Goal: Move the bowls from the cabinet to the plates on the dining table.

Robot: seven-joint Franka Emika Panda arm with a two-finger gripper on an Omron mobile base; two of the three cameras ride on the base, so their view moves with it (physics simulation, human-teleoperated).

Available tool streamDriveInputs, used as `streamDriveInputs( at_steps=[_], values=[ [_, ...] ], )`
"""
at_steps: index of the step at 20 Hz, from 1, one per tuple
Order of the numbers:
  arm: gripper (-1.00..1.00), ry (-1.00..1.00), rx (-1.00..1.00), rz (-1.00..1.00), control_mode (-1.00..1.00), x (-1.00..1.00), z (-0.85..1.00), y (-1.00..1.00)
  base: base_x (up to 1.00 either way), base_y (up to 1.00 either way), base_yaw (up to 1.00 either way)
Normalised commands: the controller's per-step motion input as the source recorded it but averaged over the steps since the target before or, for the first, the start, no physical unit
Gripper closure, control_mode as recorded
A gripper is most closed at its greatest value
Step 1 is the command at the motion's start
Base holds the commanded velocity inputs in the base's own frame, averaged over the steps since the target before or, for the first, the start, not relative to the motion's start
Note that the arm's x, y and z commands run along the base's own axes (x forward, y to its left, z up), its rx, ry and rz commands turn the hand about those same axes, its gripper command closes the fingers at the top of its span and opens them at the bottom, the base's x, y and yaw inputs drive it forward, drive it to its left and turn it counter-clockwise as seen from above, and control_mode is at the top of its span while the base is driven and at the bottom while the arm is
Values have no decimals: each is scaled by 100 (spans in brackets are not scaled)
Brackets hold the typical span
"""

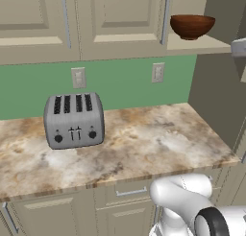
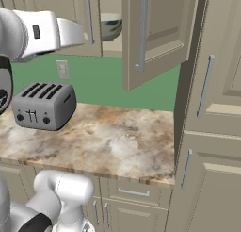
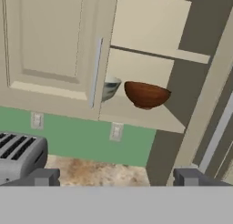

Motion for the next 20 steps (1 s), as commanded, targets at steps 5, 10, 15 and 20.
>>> streamDriveInputs(
  at_steps=[5, 10, 15, 20],
  values=[
    [-100, 5, -15, 0, -100, 30, -17, 24, 0, 0, 0],
    [-100, 28, -14, 0, -100, 57, -34, 0, 0, 0, 0],
    [-100, 34, -17, -2, -100, 61, -16, -1, 0, 0, 0],
    [-100, 23, -14, -7, -100, 6, 0, -3, 0, 0, 0]
  ],
)
